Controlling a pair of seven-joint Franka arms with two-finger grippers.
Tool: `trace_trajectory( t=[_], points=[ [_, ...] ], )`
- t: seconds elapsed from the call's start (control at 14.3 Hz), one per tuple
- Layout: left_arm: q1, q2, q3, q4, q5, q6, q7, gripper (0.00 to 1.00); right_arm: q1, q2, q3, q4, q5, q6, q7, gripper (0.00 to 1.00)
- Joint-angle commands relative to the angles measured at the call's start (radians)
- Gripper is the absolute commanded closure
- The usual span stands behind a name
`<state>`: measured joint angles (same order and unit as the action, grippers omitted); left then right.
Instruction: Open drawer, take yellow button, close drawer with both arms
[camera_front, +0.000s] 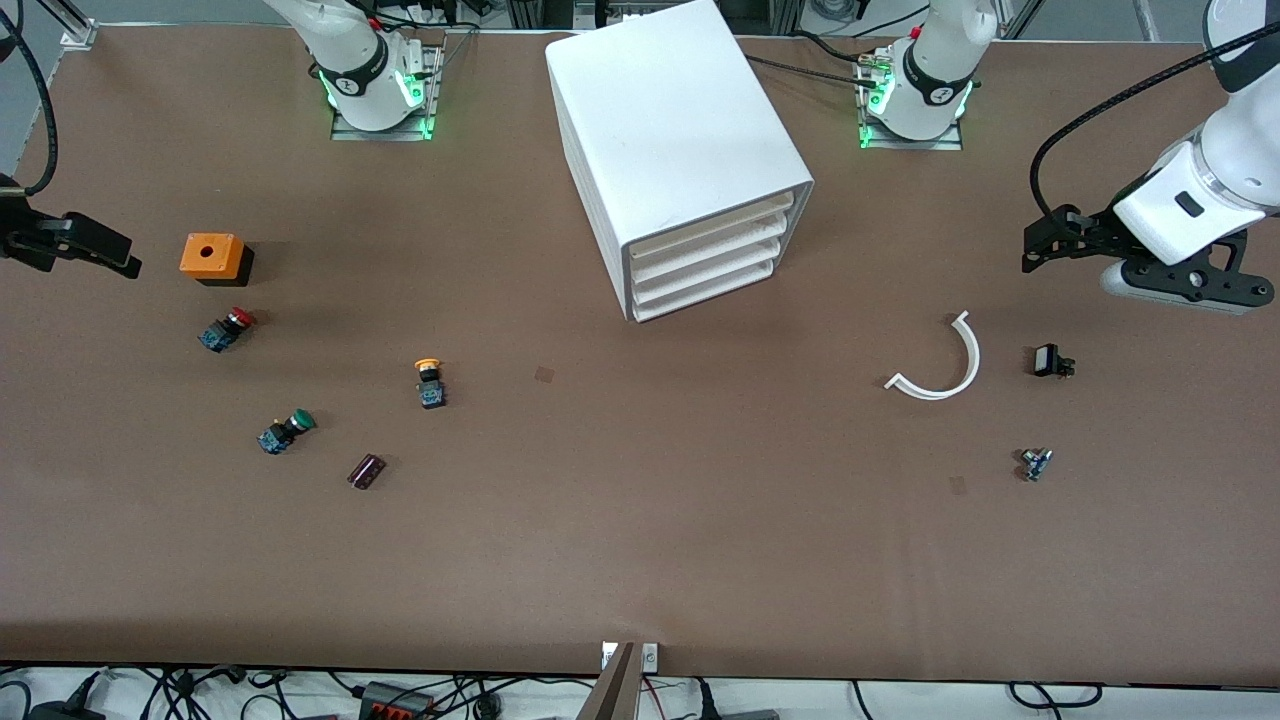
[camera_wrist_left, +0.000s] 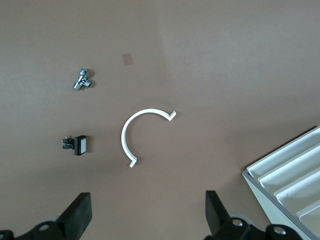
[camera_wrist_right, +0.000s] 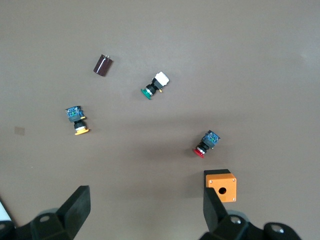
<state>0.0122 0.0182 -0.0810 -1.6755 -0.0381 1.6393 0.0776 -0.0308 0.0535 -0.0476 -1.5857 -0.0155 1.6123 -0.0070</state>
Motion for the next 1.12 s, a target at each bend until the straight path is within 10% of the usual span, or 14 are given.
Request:
trace_trajectory(
  t=[0.0,1.05],
  points=[
    [0.003,0.008,0.0,0.026,0.015,-0.024,0.019,0.0,-0.003,-0.064,0.009,-0.082,-0.017,0.034,-0.013,0.0],
    [-0.001,0.009,0.0,0.028,0.015,-0.021,0.019,0.0,0.012,-0.057,0.009,-0.073,-0.018,0.02,-0.014,0.0]
  ],
)
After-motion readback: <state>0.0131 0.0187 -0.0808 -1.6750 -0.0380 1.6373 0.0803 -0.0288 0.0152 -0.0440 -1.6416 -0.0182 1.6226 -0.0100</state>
